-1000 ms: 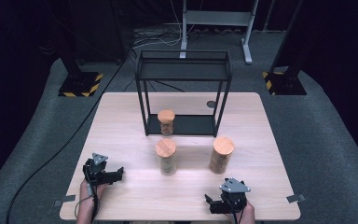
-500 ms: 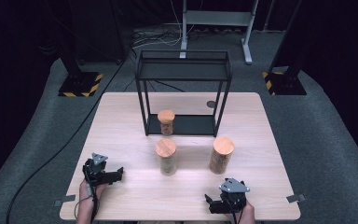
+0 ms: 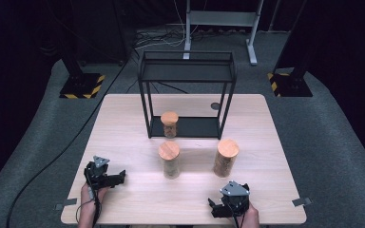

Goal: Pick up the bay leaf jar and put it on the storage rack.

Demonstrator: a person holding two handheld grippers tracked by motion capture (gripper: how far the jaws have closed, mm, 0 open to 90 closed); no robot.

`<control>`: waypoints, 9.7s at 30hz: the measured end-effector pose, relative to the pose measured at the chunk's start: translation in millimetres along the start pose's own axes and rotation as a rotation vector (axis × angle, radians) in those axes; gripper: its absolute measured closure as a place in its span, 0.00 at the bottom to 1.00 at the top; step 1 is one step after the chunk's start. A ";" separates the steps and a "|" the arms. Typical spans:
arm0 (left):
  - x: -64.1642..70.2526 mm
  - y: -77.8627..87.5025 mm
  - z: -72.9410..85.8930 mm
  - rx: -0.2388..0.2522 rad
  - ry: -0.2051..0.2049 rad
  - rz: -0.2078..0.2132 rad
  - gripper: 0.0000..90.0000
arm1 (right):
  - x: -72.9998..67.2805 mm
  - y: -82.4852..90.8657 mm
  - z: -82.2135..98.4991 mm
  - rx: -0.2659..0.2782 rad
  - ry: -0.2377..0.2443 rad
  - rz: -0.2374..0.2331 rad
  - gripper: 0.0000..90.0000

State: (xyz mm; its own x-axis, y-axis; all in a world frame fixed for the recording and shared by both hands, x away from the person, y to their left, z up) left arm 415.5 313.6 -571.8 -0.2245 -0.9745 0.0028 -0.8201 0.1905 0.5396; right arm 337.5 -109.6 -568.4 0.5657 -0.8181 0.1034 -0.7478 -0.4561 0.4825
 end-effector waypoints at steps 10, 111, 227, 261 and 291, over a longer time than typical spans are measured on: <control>-0.1 0.2 0.1 0.000 0.001 -0.002 0.00 | -4.9 2.1 -1.9 0.017 -0.034 -0.007 0.00; -0.3 1.1 0.7 0.001 0.005 -0.006 0.00 | -72.8 -93.0 -166.2 0.503 -0.042 -0.183 0.28; -0.4 1.7 0.9 0.002 0.006 -0.007 0.01 | 3.9 -133.5 -217.6 0.447 -0.098 0.053 0.28; -0.3 1.8 1.0 0.002 0.005 -0.007 0.01 | 36.2 -149.7 -225.3 0.437 -0.155 0.148 0.28; -0.2 2.2 1.1 0.001 0.001 -0.005 0.01 | 48.2 -171.0 -234.3 0.428 -0.147 0.202 0.28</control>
State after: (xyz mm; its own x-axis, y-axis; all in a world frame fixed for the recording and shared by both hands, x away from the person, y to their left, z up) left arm 413.2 314.3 -571.6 -0.2204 -0.9754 0.0010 -0.8219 0.1862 0.5384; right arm 574.1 11.1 -442.1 0.3631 -0.9315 0.0195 -0.9304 -0.3614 0.0614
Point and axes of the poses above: each handheld gripper's, and its own axes: y roughly backward along the jaws, z roughly out of its underside, x roughly to its right, the point moved 6 cm from there along -y, roughly forward along the jaws, and after that the axes turned 12 degrees about x, right-handed, at the moved point
